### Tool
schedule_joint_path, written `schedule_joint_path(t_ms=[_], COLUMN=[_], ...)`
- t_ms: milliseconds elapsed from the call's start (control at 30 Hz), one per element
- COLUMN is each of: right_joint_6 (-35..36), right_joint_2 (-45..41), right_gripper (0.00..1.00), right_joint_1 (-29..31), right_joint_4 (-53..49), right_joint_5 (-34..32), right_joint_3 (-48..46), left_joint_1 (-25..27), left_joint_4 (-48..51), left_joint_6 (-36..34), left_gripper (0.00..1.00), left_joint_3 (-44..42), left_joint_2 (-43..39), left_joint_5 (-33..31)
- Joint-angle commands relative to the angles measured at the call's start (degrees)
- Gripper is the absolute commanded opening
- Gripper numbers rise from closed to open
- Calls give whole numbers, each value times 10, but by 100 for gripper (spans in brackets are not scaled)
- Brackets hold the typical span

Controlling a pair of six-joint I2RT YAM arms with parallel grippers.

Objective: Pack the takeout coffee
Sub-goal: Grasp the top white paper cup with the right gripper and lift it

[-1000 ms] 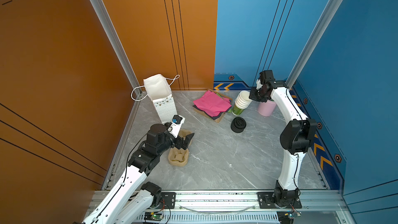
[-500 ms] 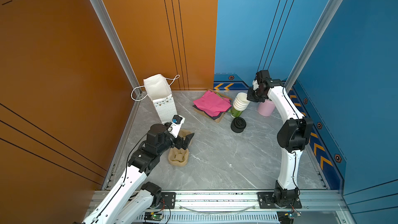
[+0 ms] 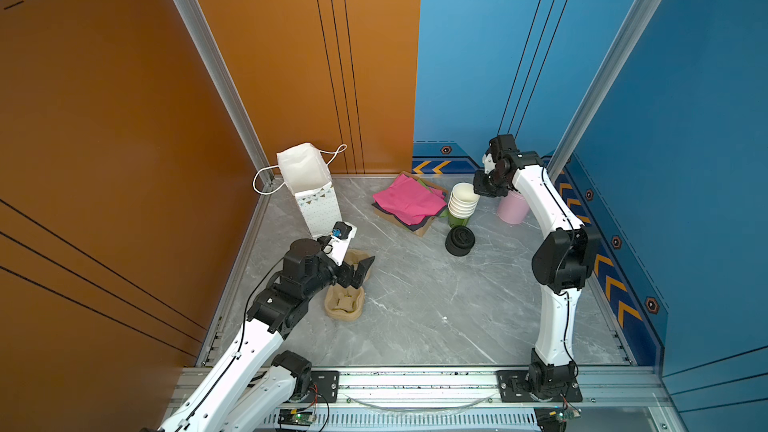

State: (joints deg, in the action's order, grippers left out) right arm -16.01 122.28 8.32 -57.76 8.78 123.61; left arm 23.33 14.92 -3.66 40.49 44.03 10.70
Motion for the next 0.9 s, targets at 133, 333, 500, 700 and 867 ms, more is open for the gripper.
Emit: schedule_joint_path(t_ms=[133, 333, 500, 700, 867], right_joint_6=[9, 4, 2, -2, -8], right_joint_2=[14, 9, -2, -7, -18], right_gripper=[1, 0, 0, 0, 0], right_joint_1=[3, 4, 7, 5, 5], right_joint_4=[-29, -29, -30, -31, -31], right_joint_5=[-5, 7, 9, 18, 20], right_joint_3=[24, 36, 47, 51, 75], left_joint_1=[4, 4, 4, 4, 4], left_joint_4=[6, 6, 6, 7, 6], left_joint_6=[-7, -7, -7, -7, -7], left_gripper=[98, 98, 98, 98, 98], left_joint_3=[-8, -7, -7, -7, -7], left_joint_2=[-1, -1, 0, -1, -1], left_joint_5=[-5, -6, -7, -7, -7])
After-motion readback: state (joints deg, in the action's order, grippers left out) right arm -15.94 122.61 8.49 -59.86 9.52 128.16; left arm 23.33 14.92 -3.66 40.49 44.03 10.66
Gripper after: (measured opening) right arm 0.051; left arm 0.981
